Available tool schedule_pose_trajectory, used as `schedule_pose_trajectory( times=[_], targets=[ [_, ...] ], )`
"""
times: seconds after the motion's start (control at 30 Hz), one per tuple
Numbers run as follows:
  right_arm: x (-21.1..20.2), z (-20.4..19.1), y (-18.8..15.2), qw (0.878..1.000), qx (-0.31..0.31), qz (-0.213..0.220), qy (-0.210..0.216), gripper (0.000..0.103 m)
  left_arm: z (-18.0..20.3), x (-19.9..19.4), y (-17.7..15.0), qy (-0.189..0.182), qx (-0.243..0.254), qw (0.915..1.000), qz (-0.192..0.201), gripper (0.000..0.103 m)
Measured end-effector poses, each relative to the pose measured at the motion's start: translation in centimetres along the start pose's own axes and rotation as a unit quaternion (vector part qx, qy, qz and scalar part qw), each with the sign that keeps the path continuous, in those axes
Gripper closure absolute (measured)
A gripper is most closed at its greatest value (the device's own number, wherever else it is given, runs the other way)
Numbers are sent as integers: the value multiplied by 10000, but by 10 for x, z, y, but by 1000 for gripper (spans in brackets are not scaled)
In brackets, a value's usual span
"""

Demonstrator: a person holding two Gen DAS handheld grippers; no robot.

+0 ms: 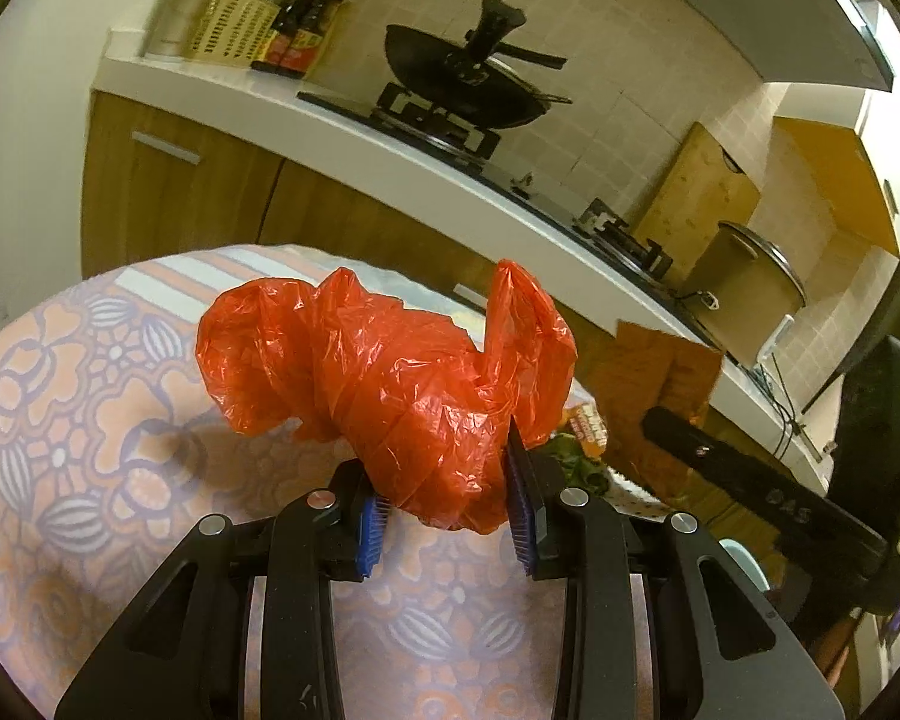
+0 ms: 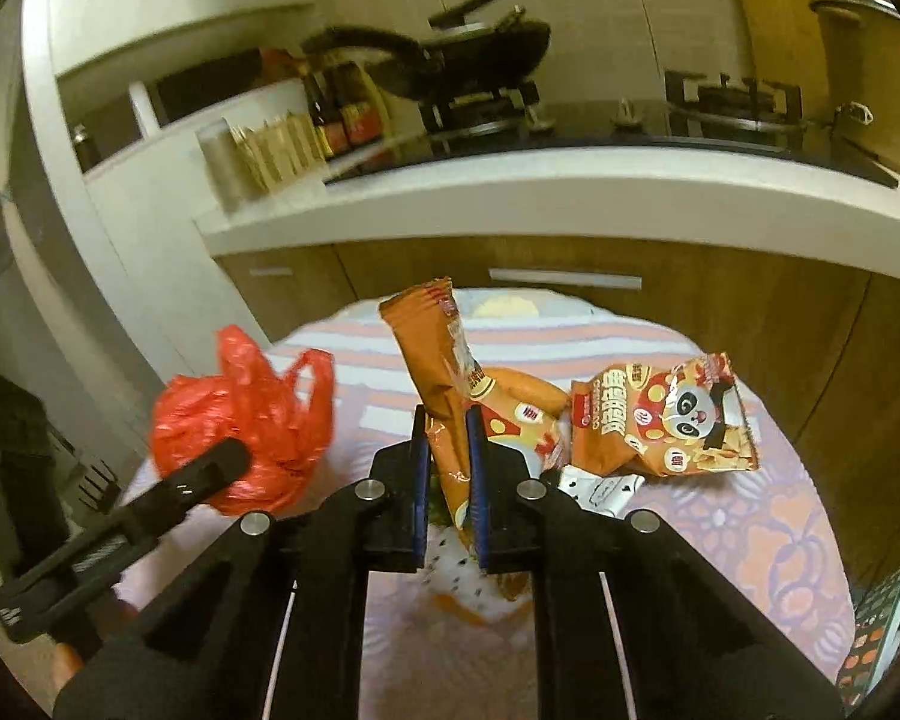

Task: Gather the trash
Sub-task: 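Grasp the red plastic bag with the left tool while the right tool grasps the orange snack wrapper, then carry the red bag and orange wrapper over the blue basket with both tools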

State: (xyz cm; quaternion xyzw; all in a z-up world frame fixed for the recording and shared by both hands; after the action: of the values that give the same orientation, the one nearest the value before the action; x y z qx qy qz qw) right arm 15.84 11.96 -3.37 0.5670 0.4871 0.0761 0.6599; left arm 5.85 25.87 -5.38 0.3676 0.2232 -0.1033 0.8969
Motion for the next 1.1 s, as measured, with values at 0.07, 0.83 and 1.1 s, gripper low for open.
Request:
schedule_pose_trajectory(
  times=[0.07, 0.83, 1.1],
  targets=[
    [-13, -1, 2, 9999, 10, 116, 32, 95, 6, -4, 1, -33, 74, 9999, 67, 72],
    [-210, 78, -31, 9817, 541, 1411, -1161, 95, 177, -50, -75, -1087, 1151, 9870, -272, 71],
    [-261, 159, -76, 9670, 1073, 1482, -1774, 95, 268, -20, -142, -1548, 1736, 9695, -772, 71]
  ],
)
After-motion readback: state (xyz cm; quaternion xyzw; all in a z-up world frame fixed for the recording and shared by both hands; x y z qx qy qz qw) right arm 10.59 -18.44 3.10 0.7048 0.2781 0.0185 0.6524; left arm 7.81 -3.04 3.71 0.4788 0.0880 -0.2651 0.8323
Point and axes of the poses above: each gripper's, at about its wrist camera, not at the fingertips, and x roughly the way its jaws point, z to its right, y to its top, the point moved 8 cm from there along x, roughly the way its jaws point, and after that the axes turned 13 degrees about -x, right-handed, at the moved point
